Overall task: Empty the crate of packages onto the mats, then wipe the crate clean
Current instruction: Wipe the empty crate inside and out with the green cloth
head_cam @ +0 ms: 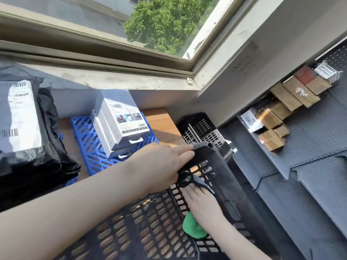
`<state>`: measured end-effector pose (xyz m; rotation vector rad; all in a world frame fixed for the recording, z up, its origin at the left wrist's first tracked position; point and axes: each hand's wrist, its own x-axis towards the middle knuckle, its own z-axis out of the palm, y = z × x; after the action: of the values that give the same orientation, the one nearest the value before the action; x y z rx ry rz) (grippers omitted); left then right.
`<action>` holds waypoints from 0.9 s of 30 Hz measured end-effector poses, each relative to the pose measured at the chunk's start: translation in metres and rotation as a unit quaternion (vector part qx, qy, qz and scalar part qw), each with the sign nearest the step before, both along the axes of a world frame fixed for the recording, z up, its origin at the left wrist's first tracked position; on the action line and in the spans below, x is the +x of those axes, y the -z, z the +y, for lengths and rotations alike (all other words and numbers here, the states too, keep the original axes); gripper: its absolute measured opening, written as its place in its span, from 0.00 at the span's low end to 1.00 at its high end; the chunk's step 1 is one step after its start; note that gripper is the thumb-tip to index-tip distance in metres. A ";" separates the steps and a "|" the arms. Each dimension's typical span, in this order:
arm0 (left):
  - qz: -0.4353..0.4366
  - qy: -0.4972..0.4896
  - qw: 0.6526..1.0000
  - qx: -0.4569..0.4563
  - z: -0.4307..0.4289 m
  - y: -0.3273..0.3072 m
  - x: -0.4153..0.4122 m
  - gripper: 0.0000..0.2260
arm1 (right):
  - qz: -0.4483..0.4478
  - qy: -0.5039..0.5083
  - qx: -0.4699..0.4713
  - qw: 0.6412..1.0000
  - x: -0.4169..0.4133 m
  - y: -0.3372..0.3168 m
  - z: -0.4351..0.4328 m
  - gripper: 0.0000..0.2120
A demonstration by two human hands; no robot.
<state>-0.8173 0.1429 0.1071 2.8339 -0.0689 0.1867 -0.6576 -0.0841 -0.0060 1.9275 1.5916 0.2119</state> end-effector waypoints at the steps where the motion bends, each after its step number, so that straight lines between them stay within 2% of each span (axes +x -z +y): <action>1: 0.001 -0.001 1.000 0.001 0.001 0.001 0.000 0.25 | 0.022 0.002 -0.020 1.000 -0.003 0.004 0.004 0.21; 3: 0.002 -0.005 1.000 0.000 0.001 0.001 0.000 0.25 | 0.058 -0.009 -0.039 0.998 -0.014 0.008 0.006 0.19; 4: -0.001 -0.005 1.000 0.000 0.002 0.002 0.000 0.24 | 0.083 -0.003 -0.047 0.995 -0.019 0.006 0.006 0.22; 7: -0.002 -0.002 1.000 0.010 0.001 0.003 -0.002 0.25 | 0.162 0.049 -0.023 0.985 -0.031 -0.010 0.004 0.40; 9: 0.003 -0.002 1.000 0.019 0.001 0.002 -0.002 0.26 | 0.181 0.043 0.011 0.983 -0.038 -0.027 0.004 0.42; 11: 0.003 -0.001 1.000 0.016 0.001 0.002 -0.002 0.26 | 0.188 0.061 0.042 0.979 -0.043 -0.037 0.001 0.35; 13: 0.010 0.000 1.000 0.007 0.002 0.003 -0.001 0.27 | 0.133 0.072 0.089 0.984 -0.053 -0.058 0.006 0.24; 14: 0.011 0.002 1.000 0.002 0.002 0.004 0.000 0.27 | 0.128 0.058 0.108 0.984 -0.057 -0.065 0.008 0.21; 17: 0.005 0.003 1.000 0.000 0.002 0.005 0.000 0.27 | 0.155 -0.013 0.124 0.980 -0.057 -0.075 0.005 0.18; 21: 0.011 -0.001 1.000 -0.003 0.001 0.003 -0.001 0.27 | 0.179 0.031 0.192 0.964 -0.061 -0.087 0.004 0.17; 24: 0.011 -0.003 1.000 -0.009 0.001 0.002 -0.002 0.26 | 0.286 0.168 0.236 0.913 -0.067 -0.099 0.007 0.21; 27: 0.012 -0.002 1.000 -0.013 0.001 0.003 -0.001 0.26 | 0.317 0.241 0.308 0.864 -0.066 -0.107 0.013 0.18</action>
<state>-0.8187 0.1438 0.1045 2.8105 -0.0542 0.1544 -0.7239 -0.0716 0.1012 3.0739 1.4367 -0.1760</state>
